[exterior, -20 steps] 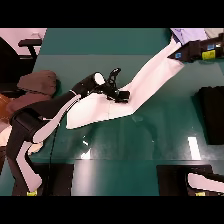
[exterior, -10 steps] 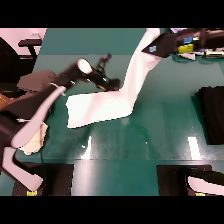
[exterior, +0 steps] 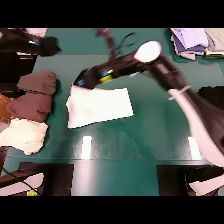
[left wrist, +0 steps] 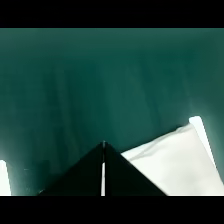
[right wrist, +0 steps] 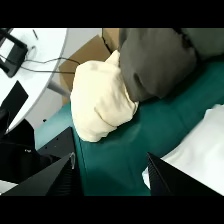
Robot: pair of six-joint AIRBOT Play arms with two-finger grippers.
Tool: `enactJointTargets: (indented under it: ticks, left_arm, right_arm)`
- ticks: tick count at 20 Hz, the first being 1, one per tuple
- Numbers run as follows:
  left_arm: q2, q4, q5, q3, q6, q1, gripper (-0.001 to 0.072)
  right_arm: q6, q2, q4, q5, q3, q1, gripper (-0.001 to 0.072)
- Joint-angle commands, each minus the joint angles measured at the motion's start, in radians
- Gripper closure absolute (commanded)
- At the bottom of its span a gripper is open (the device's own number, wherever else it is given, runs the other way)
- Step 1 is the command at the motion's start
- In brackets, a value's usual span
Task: Fold the shirts.
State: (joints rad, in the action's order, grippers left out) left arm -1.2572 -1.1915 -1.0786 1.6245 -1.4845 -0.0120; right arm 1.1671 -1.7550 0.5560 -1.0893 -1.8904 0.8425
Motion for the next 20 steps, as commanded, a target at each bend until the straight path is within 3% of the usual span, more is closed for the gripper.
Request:
enactJointTargets:
  ticks: [1,5,11,12,13,20]
  left_arm:
    - [0.086,-0.040,-0.041,0.000,0.000,0.095,0.0684]
    - [0.085,-0.058,-0.097,0.000,0.002,0.102,0.0684]
    - [0.085,-0.056,-0.119,-0.001,0.026,0.102,0.0683]
    - [0.085,-0.053,-0.117,-0.001,0.026,0.101,0.0683]
    - [0.084,-0.051,-0.113,-0.001,0.026,0.099,0.0684]
    - [0.075,-0.045,-0.096,-0.003,0.051,0.099,0.0684]
  right_arm:
    - [0.003,-0.125,0.029,-0.086,-0.096,0.040,0.0215]
    - [0.093,-0.107,0.222,-0.218,-0.060,-0.095,0.0238]
    - [0.196,0.071,0.335,-0.192,0.351,-0.404,0.0238]
    - [0.213,0.088,0.331,-0.165,0.413,-0.445,0.0207]
    - [0.233,0.095,0.322,-0.138,0.469,-0.481,0.0080]
    - [0.253,-0.024,0.192,-0.063,0.525,-0.453,0.0081]
